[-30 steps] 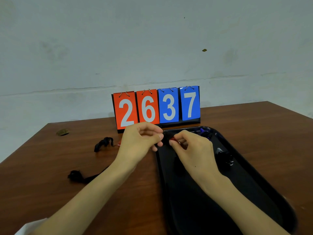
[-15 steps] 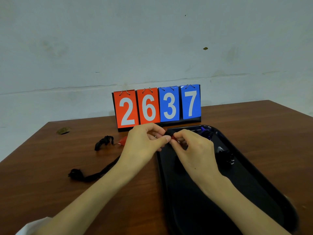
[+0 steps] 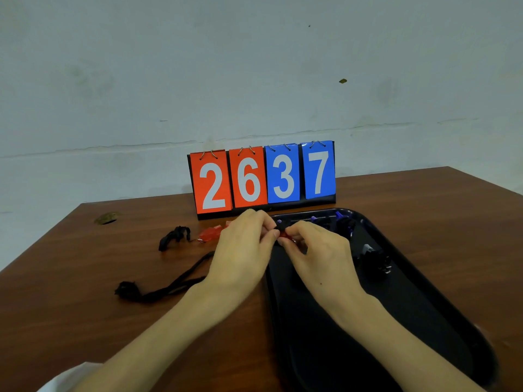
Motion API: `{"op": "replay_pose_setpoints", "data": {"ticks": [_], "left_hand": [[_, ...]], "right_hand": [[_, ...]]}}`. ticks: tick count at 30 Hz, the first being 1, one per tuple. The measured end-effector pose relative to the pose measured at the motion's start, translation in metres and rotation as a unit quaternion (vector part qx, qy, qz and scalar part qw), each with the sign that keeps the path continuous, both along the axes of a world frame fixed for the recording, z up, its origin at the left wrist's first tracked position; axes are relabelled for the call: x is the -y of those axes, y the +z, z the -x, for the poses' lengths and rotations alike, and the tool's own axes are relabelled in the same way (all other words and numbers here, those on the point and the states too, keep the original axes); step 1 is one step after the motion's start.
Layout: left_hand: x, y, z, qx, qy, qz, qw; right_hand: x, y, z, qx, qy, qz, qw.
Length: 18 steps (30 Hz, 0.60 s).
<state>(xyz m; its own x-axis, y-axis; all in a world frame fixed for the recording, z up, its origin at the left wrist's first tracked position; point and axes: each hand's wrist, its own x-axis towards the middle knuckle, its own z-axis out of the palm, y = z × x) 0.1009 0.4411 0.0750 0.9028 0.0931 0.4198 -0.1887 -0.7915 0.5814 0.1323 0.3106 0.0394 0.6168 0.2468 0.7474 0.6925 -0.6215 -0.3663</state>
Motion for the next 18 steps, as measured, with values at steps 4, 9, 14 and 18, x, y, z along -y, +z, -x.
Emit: {"op": "replay_pose_setpoints", "data": {"ticks": [4, 9, 14, 18], "left_hand": [[-0.003, 0.000, -0.004, -0.085, -0.036, 0.060, 0.994], [-0.007, -0.002, -0.009, -0.119, -0.066, 0.190, 0.972], [-0.010, -0.003, -0.009, -0.057, -0.072, 0.290, 0.953], [-0.011, 0.001, -0.009, -0.022, -0.044, 0.277, 0.960]], "right_hand": [[-0.002, 0.002, 0.003, -0.007, 0.007, 0.007, 1.000], [-0.001, 0.007, 0.003, -0.105, 0.003, -0.042, 0.994], [0.000, 0.006, 0.002, -0.133, -0.013, -0.037, 0.990], [-0.001, 0.007, 0.004, -0.130, -0.018, -0.045, 0.990]]}}
